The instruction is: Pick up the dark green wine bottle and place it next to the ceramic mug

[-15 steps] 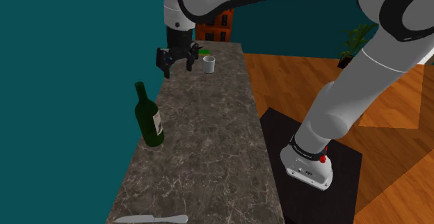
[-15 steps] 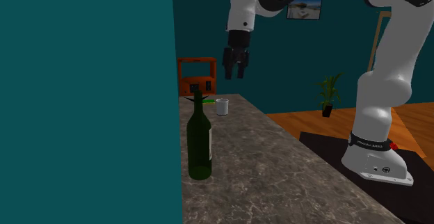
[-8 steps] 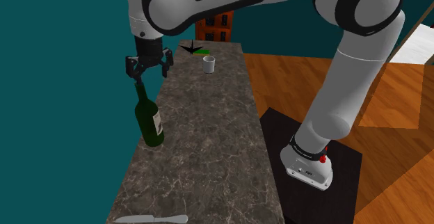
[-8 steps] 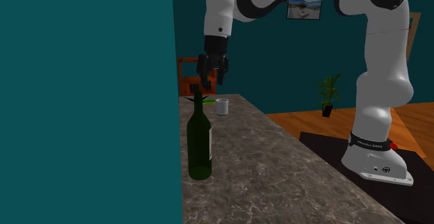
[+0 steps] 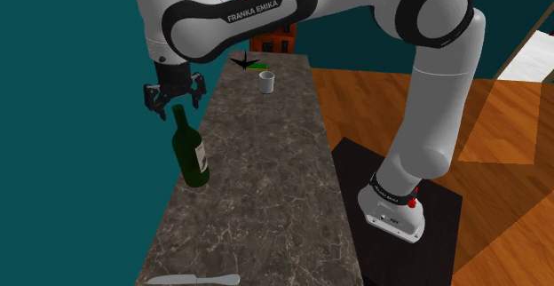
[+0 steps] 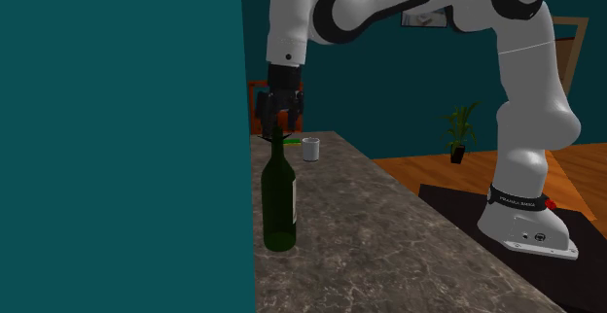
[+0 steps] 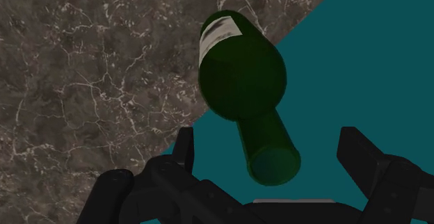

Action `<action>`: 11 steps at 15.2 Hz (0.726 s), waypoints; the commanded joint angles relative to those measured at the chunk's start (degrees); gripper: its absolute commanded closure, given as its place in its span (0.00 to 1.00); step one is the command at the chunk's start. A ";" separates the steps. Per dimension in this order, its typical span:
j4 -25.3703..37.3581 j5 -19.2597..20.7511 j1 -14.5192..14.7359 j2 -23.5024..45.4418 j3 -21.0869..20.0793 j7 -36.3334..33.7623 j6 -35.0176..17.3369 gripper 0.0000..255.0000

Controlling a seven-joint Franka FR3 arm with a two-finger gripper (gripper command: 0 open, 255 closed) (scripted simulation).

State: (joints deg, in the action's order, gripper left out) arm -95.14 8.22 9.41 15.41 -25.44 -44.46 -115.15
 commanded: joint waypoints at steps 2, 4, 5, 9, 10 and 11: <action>-1.61 0.52 0.08 0.86 0.18 -0.33 -2.41 0.00; -1.61 0.52 0.08 0.86 0.18 -0.33 -2.41 0.00; -1.61 0.52 0.08 0.86 0.18 -0.33 -2.41 0.00; -1.61 0.52 0.08 0.86 0.18 -0.33 -2.41 0.00; -1.60 0.52 0.08 0.86 0.18 -0.33 -2.40 0.00; -1.60 0.52 0.08 0.86 0.18 -0.33 -2.40 1.00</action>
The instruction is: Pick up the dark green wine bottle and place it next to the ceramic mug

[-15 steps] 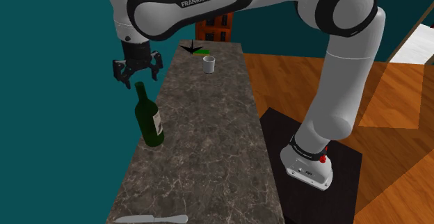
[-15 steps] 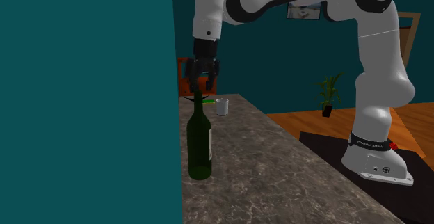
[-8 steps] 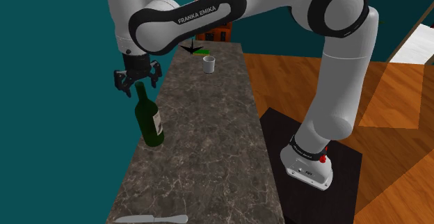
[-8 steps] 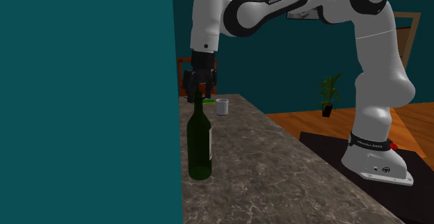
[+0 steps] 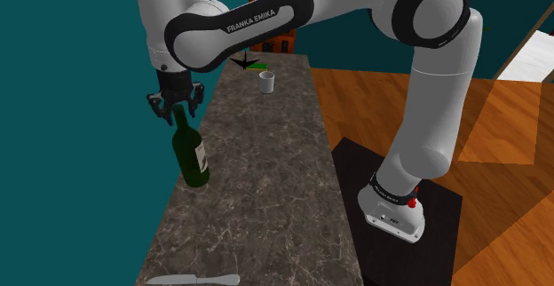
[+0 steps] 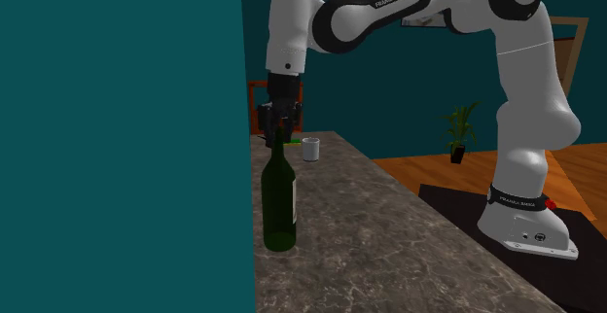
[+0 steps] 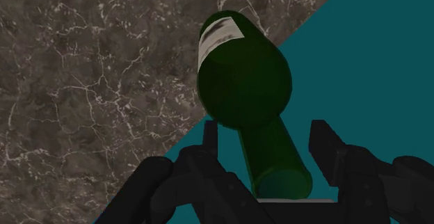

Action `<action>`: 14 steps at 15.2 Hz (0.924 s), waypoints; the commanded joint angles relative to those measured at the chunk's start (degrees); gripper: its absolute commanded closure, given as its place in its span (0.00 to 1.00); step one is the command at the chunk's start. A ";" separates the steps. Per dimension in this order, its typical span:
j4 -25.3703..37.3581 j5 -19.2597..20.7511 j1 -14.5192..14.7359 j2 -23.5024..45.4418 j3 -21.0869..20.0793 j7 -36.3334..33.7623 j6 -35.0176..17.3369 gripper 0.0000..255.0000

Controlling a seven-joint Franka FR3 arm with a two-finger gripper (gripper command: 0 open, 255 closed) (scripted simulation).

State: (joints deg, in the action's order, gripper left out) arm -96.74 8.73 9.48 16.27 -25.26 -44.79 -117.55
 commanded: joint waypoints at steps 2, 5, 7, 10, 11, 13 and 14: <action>0.00 0.00 0.00 0.00 0.00 0.00 0.00 1.00; 0.00 0.00 0.00 0.00 0.00 0.00 0.00 1.00; 0.00 0.00 0.00 0.00 0.00 0.00 0.00 1.00; 0.54 -0.12 -0.01 -0.17 -0.04 0.09 0.69 1.00; 1.10 -0.23 -0.01 -0.34 -0.09 0.17 1.40 1.00; 2.30 -0.42 0.00 -0.61 -0.16 0.32 2.83 1.00; 2.92 -0.50 0.01 -0.73 -0.19 0.39 3.55 1.00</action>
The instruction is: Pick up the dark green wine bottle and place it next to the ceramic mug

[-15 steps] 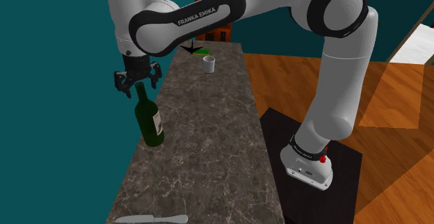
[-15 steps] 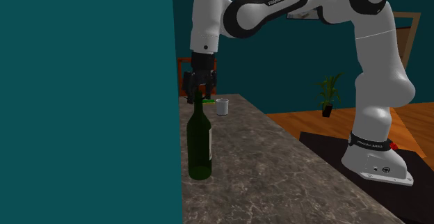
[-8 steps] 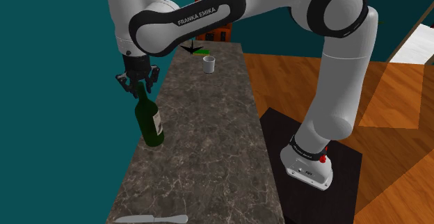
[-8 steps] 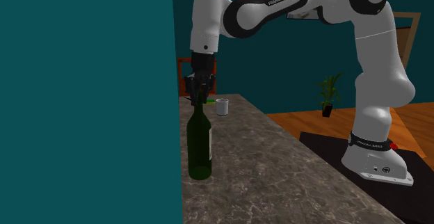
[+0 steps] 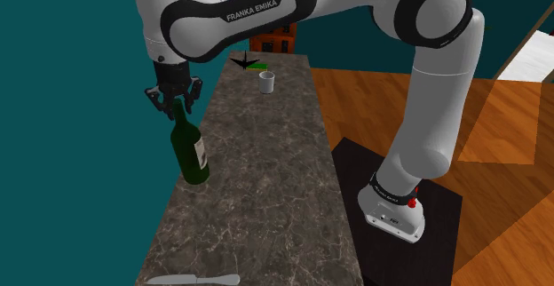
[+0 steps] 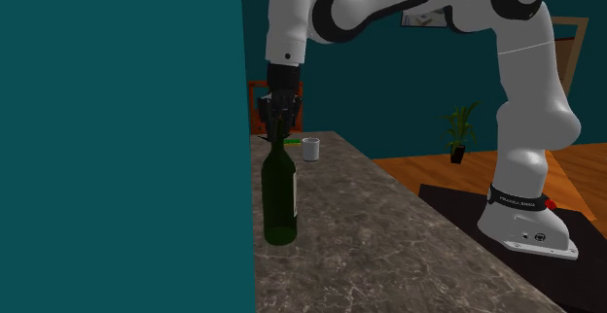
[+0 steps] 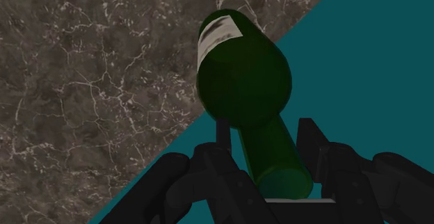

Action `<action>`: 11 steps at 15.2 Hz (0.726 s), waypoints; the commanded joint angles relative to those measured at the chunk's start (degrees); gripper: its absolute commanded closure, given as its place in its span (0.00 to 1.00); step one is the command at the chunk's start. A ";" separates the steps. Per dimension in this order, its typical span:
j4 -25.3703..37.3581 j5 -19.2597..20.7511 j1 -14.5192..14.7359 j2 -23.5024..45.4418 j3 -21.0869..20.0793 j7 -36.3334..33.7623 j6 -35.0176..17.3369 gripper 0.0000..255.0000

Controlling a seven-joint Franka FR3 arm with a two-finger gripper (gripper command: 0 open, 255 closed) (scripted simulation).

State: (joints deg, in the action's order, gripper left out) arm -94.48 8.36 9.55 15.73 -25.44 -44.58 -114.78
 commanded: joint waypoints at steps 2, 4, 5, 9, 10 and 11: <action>1.93 -0.28 -0.03 -0.38 -0.08 0.31 2.24 1.00; 3.29 -0.40 0.02 -0.53 -0.14 0.42 3.72 1.00; 3.99 -0.45 0.05 -0.58 -0.17 0.47 4.47 1.00; 6.99 -0.57 0.22 -0.65 -0.27 0.63 7.52 1.00; 7.79 -0.58 0.28 -0.63 -0.30 0.66 8.30 1.00; 8.61 -0.58 0.34 -0.59 -0.32 0.69 9.08 1.00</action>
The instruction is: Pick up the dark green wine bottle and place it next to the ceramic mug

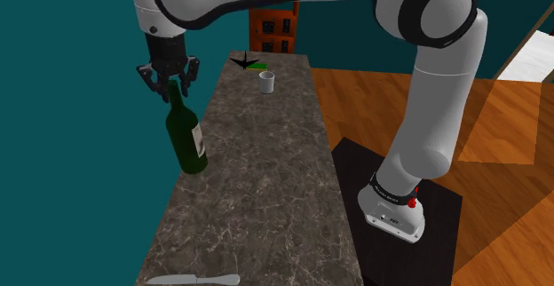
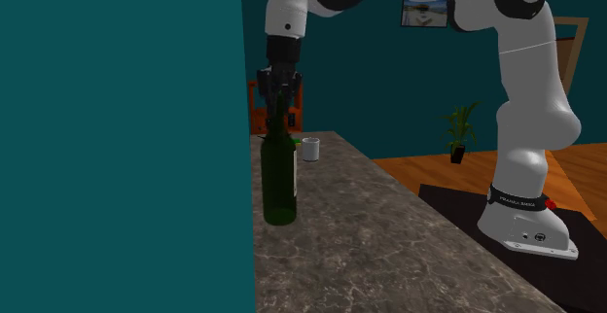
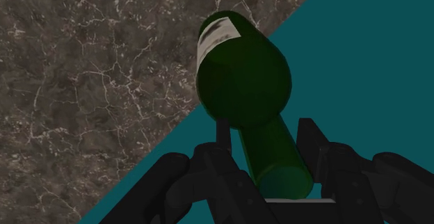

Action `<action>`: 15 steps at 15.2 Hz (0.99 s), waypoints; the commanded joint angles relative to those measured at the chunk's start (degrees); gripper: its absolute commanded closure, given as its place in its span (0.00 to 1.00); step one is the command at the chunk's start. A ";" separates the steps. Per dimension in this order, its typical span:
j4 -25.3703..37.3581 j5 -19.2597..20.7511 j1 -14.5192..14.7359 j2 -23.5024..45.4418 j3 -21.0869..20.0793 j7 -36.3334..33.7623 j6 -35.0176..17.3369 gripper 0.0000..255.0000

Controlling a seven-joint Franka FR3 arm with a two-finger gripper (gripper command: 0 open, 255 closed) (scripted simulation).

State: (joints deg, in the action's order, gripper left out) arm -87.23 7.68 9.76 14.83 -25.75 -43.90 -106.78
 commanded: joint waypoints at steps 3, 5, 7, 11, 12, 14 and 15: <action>3.97 0.15 0.35 0.51 -0.07 0.07 3.49 1.00; 5.82 0.23 0.53 0.74 -0.11 0.09 5.13 1.00; 7.78 0.35 0.75 1.04 -0.15 0.10 6.81 1.00; 12.07 0.72 1.29 1.90 -0.22 0.07 10.30 1.00; 13.23 0.84 1.45 2.17 -0.24 0.05 11.20 1.00; 15.66 1.12 1.82 2.79 -0.27 0.02 13.07 1.00; 16.95 1.28 2.03 3.14 -0.28 0.00 14.02 1.00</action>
State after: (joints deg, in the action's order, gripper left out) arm -71.65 8.81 11.52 17.69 -25.98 -43.79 -93.86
